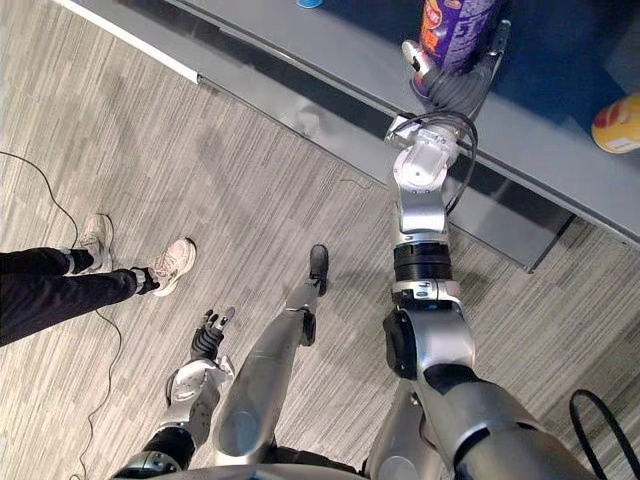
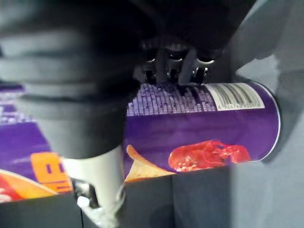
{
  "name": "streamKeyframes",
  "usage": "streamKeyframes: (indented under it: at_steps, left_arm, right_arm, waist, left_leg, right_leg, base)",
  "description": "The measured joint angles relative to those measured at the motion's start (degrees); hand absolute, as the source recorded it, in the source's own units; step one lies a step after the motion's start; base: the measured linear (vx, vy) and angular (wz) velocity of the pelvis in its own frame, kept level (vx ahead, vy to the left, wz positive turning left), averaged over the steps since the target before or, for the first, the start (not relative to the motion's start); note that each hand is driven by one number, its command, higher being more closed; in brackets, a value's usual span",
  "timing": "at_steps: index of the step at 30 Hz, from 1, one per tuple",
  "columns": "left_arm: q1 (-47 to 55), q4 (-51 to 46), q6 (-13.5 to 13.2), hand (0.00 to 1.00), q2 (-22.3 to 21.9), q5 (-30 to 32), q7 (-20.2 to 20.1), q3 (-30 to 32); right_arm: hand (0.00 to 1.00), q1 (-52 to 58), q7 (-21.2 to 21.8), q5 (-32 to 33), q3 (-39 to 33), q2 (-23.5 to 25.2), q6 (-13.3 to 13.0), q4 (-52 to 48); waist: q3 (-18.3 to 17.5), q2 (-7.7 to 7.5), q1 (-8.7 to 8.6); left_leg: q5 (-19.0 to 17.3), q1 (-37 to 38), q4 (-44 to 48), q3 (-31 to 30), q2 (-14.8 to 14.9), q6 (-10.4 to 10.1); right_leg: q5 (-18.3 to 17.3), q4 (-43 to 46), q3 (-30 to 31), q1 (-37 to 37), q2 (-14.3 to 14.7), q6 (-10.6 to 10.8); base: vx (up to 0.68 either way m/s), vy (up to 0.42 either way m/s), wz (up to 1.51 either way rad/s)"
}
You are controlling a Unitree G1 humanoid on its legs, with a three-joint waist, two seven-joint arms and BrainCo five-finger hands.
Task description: Put the gum and the chips on the shelf.
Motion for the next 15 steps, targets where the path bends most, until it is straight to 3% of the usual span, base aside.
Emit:
streamKeyframes:
  at_steps: [7, 15]
  left_arm:
    - [0.21, 0.17, -0.01, 0.00, 0.16, -0.01, -0.23, -0.19]
    - [0.21, 0.20, 0.00, 0.00, 0.10, -0.03, -1.08, -0.35]
  right_arm:
    - [0.00, 0.45, 0.26, 0.21, 0.10, -0.58, 0.11, 2.55]
    - [0.00, 0.35, 0.36, 0.50, -0.29, -1.88, 0.11, 4.50]
  waist:
    - [-1.15, -2.37, -0.20]
    - [-1.22, -2.53, -0.18]
  left_leg:
    - [1.77, 2.81, -4.72, 1.19, 0.48, -0.50]
    - [2.46, 4.37, -6.34, 1.02, 0.08, -0.12]
  right_leg:
    - [0.36, -1.42, 0.05, 0.84, 0.76, -0.22]
    - [0.34, -1.86, -0.34, 2.06, 0.54, -0.19]
  base:
    - [0.01, -0.050, -0.04]
    - [0.02, -0.036, 0.03]
